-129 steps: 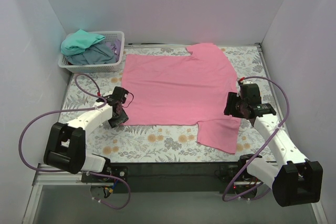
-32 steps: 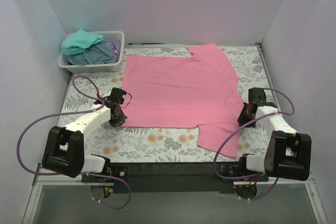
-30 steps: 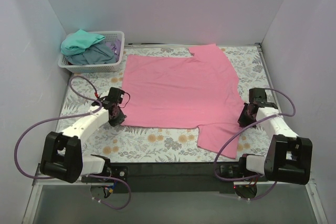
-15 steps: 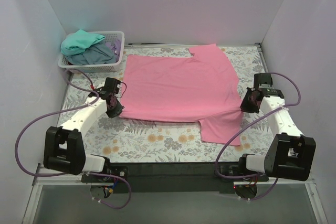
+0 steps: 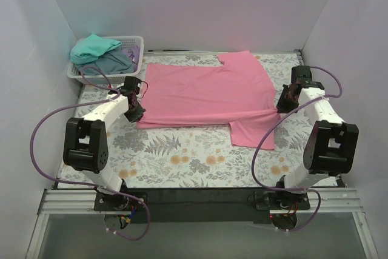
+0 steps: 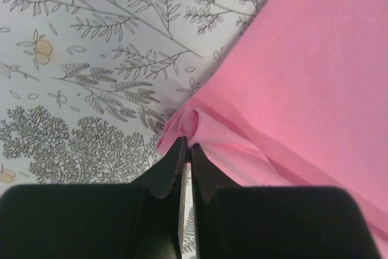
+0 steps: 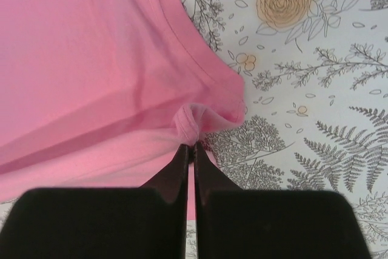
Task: Fold and stack the t-shirts
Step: Fold the tshirt
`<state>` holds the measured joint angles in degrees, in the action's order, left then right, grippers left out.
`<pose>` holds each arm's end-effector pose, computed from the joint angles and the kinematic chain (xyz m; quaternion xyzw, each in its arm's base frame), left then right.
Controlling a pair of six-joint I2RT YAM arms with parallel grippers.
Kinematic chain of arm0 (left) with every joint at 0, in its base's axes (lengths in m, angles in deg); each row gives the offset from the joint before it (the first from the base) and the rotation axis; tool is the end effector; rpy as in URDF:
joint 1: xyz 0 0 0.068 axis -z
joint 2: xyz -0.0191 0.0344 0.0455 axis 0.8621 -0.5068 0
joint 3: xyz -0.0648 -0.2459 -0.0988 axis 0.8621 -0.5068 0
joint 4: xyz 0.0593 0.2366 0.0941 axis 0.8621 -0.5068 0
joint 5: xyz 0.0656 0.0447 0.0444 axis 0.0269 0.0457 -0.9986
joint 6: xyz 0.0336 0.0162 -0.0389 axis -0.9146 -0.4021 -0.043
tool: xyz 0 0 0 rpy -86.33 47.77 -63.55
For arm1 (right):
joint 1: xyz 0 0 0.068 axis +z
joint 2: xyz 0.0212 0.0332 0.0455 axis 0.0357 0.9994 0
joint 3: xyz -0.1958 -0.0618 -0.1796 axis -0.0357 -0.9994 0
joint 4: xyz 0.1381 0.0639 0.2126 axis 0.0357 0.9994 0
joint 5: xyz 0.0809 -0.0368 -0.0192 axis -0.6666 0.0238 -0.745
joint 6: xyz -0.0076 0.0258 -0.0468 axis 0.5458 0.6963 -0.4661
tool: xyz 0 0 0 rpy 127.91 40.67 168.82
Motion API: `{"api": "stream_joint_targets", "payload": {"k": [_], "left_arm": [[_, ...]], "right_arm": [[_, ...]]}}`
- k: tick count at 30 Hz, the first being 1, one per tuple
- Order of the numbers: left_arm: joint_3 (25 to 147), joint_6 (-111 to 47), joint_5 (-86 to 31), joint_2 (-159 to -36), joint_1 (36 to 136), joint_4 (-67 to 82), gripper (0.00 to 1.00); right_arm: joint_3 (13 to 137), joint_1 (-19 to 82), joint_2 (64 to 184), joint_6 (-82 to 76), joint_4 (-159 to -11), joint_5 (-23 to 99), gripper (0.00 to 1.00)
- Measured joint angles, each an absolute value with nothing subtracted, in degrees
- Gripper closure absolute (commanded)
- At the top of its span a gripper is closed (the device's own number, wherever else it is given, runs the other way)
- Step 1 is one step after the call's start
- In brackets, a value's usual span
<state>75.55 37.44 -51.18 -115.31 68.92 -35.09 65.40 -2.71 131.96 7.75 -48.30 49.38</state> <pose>0.3067 -0.0410 0.1968 -0.5924 0.7791 -0.0186 0.2042 0.3182 -0.0287 0.2425 0.1959 0.9456 -0.0020 0.2598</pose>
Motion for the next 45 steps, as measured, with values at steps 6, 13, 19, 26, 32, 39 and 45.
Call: {"api": "stream_joint_targets", "payload": {"k": [6, 13, 19, 26, 32, 39, 45], "left_arm": [[78.81, 37.2, -51.24, -119.44, 68.65, -33.93, 1.0], [81.32, 36.76, -51.94, -123.02, 68.59, -31.95, 1.0], [82.59, 35.95, -52.82, -125.54, 68.46, -29.74, 1.0], [82.59, 35.41, -53.23, -126.69, 68.39, -28.23, 1.0], [82.61, 34.66, -53.34, -126.69, 68.39, -26.81, 1.0], [82.61, 34.2, -53.38, -126.69, 68.39, -25.63, 1.0], [82.61, 33.59, -53.69, -126.76, 68.39, -24.6, 1.0]], "right_arm": [[70.28, -2.71, 137.6, 7.62, -48.61, 49.03, 0.99], [72.33, -2.71, 142.21, 7.69, -49.83, 48.85, 0.99], [72.7, -2.71, 144.92, 7.69, -51.05, 48.88, 0.99], [73.47, -2.71, 146.67, 7.69, -52.02, 48.85, 0.99], [73.9, -2.68, 147.3, 7.66, -52.74, 48.85, 0.99], [74.54, -2.68, 147.52, 7.66, -52.96, 48.85, 0.99], [75.0, -2.68, 149.27, 7.64, -53.35, 48.88, 0.99]]}}
